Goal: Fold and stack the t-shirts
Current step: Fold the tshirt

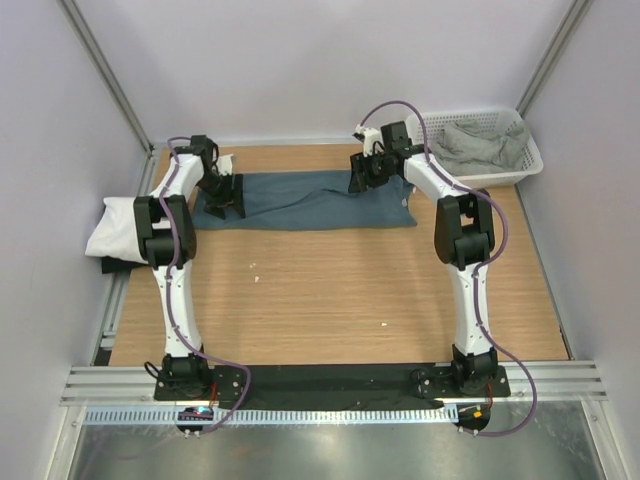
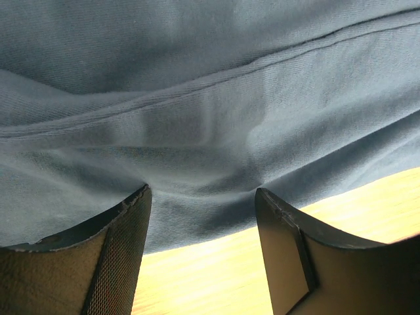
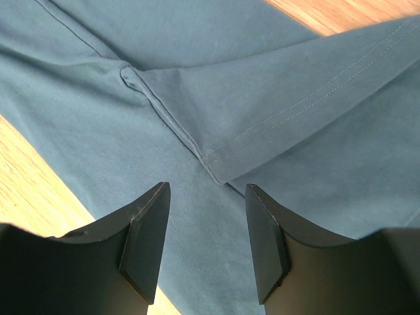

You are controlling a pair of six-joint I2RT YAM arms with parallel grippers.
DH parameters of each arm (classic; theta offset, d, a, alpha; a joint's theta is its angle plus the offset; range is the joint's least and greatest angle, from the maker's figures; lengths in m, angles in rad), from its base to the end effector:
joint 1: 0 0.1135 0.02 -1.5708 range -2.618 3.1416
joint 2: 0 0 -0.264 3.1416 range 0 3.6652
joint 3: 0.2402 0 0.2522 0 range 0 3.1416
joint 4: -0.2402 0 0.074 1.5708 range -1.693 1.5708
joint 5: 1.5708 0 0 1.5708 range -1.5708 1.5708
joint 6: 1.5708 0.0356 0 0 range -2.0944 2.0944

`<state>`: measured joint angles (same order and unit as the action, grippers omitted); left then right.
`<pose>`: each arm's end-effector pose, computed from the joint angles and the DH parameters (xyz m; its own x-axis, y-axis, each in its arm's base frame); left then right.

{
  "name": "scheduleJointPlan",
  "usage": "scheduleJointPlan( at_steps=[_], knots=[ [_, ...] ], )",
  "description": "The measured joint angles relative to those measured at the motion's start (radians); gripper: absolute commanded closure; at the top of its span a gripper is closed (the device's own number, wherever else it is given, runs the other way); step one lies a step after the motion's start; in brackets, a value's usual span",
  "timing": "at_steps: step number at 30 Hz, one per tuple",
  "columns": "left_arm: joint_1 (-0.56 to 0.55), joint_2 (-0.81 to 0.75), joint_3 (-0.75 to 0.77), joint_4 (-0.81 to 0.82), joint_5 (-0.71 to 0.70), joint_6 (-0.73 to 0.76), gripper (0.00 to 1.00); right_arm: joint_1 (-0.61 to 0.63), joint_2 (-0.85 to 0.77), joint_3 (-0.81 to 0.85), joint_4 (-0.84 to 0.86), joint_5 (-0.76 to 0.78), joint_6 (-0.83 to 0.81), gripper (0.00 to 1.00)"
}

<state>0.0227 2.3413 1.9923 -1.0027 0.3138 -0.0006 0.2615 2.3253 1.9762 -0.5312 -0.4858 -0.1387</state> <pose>0.4782 -0.0001 0.1703 -0.9759 -0.0227 -0.2172 0.0449 0.9524 -0.3014 0.4968 0.1502 0.1971 -0.6662 -0.3049 -0.6806 -0.6139 0.7423 0.2684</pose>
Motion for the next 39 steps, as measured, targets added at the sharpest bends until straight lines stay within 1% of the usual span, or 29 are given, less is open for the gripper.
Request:
scheduleJointPlan(
  at_steps=[8,10,11,13,14,15,17,20,23,25,27,28,29,30,31,34,39],
  knots=[
    [-0.002,-0.008,-0.015,0.014,-0.003,-0.010,0.35,0.000,0.059,0.013,0.010,-0.007,0.014,0.45],
    [-0.002,-0.012,-0.023,0.020,-0.005,-0.013,0.35,0.000,0.083,0.016,0.015,-0.008,0.016,0.47],
    [-0.003,-0.013,-0.026,0.022,-0.006,-0.014,0.35,0.000,0.086,0.021,0.021,-0.014,0.019,0.49],
    [-0.004,-0.016,-0.032,0.026,-0.007,-0.016,0.35,-0.002,0.091,0.036,0.025,-0.014,0.021,0.65],
    [-0.004,-0.018,-0.034,0.027,-0.007,-0.016,0.35,-0.002,0.093,0.044,0.027,-0.014,0.026,0.76],
    [-0.004,-0.020,-0.036,0.027,-0.007,-0.017,0.35,-0.002,0.096,0.049,0.034,-0.015,0.027,0.80],
    [-0.005,-0.022,-0.041,0.028,-0.008,-0.018,0.35,-0.002,0.102,0.063,0.038,-0.017,0.039,0.87],
    [-0.005,-0.027,-0.049,0.032,-0.008,-0.018,0.35,-0.002,0.117,0.099,0.046,-0.028,0.054,0.92],
    [-0.006,-0.030,-0.055,0.035,-0.008,-0.018,0.35,-0.001,0.137,0.163,0.069,-0.038,0.082,0.93],
    [-0.006,-0.034,-0.063,0.040,-0.008,-0.018,0.35,-0.001,0.152,0.222,0.095,-0.040,0.111,0.91],
    [-0.007,-0.040,-0.072,0.045,-0.010,-0.018,0.35,0.000,0.167,0.281,0.122,-0.040,0.138,0.79],
    [-0.007,-0.043,-0.077,0.045,-0.010,-0.018,0.35,0.001,0.177,0.313,0.144,-0.038,0.151,0.75],
    [-0.010,-0.047,-0.083,0.046,-0.011,-0.018,0.35,0.002,0.185,0.343,0.167,-0.032,0.163,0.63],
    [-0.013,-0.050,-0.089,0.046,-0.016,-0.017,0.35,0.003,0.196,0.372,0.188,-0.026,0.175,0.56],
    [-0.017,-0.054,-0.095,0.046,-0.020,-0.017,0.35,0.005,0.203,0.394,0.209,-0.017,0.180,0.52],
    [-0.032,-0.071,-0.119,0.045,-0.034,-0.016,0.35,0.009,0.208,0.427,0.237,0.005,0.185,0.48],
    [-0.042,-0.089,-0.148,0.043,-0.043,-0.016,0.35,0.013,0.193,0.410,0.246,0.011,0.184,0.48]
  ],
)
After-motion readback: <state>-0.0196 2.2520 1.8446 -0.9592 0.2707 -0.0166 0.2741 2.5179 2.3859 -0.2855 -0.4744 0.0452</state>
